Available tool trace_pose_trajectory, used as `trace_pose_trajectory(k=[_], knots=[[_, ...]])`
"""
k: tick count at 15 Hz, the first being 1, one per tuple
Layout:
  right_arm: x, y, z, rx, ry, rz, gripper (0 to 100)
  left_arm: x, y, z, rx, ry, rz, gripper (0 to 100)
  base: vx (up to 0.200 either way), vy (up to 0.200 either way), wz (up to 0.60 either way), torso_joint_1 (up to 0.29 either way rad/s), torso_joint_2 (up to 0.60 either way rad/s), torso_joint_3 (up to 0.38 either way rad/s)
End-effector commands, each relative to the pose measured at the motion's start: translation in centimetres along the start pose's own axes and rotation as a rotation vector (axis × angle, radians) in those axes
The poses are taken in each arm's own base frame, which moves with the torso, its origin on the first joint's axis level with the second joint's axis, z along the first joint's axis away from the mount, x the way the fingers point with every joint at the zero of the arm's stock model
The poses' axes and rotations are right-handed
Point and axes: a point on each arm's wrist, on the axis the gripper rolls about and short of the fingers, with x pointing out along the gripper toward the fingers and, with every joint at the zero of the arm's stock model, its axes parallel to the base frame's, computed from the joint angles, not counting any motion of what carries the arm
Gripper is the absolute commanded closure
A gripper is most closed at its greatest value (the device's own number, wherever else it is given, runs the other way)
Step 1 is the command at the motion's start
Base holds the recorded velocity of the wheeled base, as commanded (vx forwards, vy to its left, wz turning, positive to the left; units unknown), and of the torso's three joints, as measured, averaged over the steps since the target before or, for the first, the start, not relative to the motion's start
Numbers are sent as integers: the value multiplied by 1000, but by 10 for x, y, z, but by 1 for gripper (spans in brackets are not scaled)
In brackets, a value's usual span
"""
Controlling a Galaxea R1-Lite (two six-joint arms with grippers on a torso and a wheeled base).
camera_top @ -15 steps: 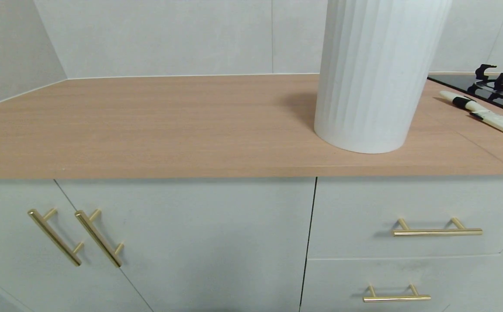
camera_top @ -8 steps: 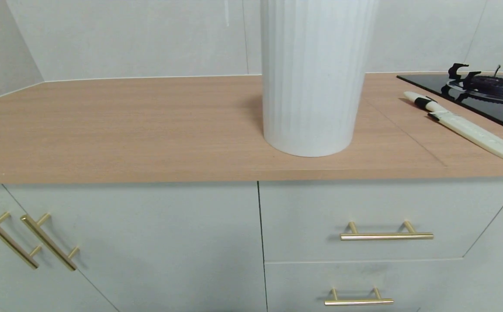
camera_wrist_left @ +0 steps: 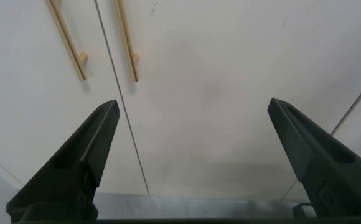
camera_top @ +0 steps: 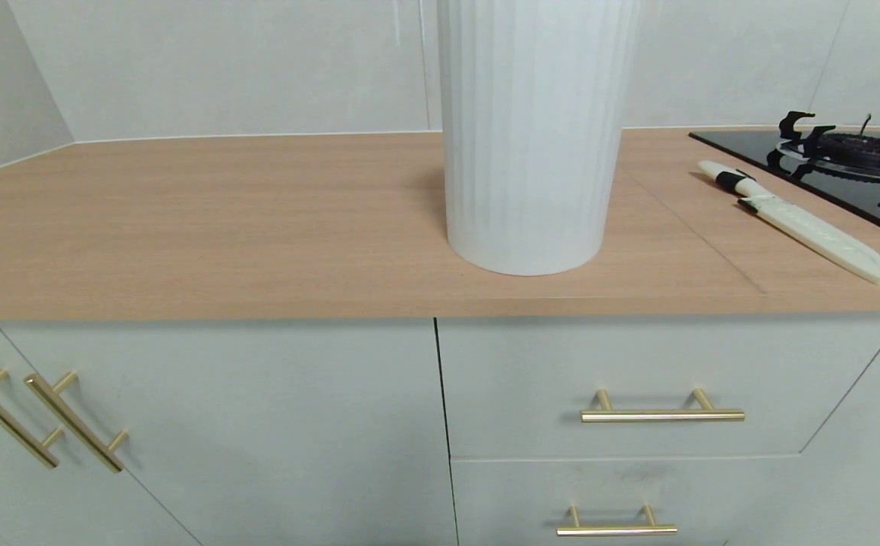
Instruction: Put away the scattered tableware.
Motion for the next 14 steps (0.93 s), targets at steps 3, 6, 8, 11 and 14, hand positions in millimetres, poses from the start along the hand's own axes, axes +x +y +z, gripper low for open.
trace_pose_trajectory(k=[3,6,8,11,14], knots=[[0,0,0,1,1,0,0,0,0,0,0,0,1,0,0,0,0,0,0,0],[0,0,0,1,1,0,0,0,0,0,0,-1,1,0,0,0,0,37,-172,-150],[0,0,0,0,2,0,0,0,0,0,0,0,1,0,0,0,0,85,-198,-298],[0,0,0,1,1,0,0,0,0,0,0,-1,1,0,0,0,0,106,-518,-308],[0,0,0,1,1,0,0,0,0,0,0,0,1,0,0,0,0,165,-478,-305]])
